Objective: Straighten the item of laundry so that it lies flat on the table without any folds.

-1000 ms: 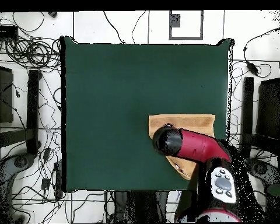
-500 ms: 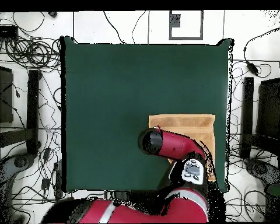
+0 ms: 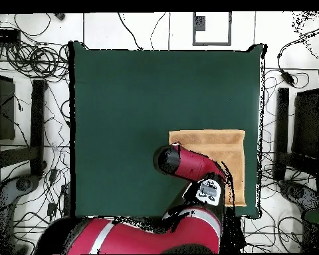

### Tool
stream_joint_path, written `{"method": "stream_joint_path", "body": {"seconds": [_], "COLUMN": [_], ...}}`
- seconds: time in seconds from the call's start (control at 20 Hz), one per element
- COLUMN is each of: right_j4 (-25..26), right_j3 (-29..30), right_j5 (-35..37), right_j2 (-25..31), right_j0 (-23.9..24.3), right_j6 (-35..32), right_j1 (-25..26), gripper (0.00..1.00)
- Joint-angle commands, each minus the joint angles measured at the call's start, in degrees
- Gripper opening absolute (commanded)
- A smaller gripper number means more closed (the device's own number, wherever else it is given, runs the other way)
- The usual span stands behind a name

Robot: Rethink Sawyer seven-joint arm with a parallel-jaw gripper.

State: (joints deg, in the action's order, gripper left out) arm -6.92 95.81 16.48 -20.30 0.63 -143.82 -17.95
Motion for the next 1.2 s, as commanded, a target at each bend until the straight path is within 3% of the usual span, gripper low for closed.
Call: {"method": "stream_joint_path", "body": {"seconds": [0.05,0.4,0.6,0.9,1.2], "right_j4": [-6.32,-6.91,-6.52,-2.55,3.09], "right_j3": [-4.40,-5.76,-8.23,-11.96,-14.10], "right_j5": [-7.96,-9.26,-11.70,-14.63,-15.47], "right_j2": [2.45,1.91,1.60,0.34,0.91], "right_j0": [-1.62,-1.17,-0.02,3.45,7.26], "right_j6": [-13.36,-10.89,-9.80,-5.20,-0.38], "right_j1": [7.77,10.09,13.88,18.62,19.69], "gripper": [1.00,1.00,1.00,1.00,1.00]}}
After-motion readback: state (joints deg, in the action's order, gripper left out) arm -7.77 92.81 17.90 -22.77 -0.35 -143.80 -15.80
